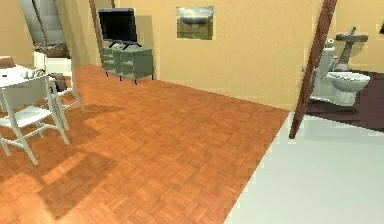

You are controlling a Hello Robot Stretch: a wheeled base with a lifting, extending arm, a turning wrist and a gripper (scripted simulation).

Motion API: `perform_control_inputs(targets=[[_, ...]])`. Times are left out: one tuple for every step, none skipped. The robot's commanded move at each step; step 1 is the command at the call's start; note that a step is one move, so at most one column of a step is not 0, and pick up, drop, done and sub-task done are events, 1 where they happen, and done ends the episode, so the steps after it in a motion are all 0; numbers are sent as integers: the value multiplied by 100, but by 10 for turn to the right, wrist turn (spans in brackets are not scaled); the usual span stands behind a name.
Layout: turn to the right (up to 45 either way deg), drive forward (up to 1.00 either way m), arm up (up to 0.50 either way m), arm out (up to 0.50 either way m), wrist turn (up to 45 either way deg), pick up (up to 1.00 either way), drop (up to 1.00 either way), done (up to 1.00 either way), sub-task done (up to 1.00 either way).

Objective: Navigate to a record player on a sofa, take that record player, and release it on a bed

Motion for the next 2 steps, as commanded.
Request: perform_control_inputs(targets=[[0, 0, 2, 0, 0, 0, 0, 0, 0], [0, 0, 0, 50, 0, 0, 0, 0, 0]])
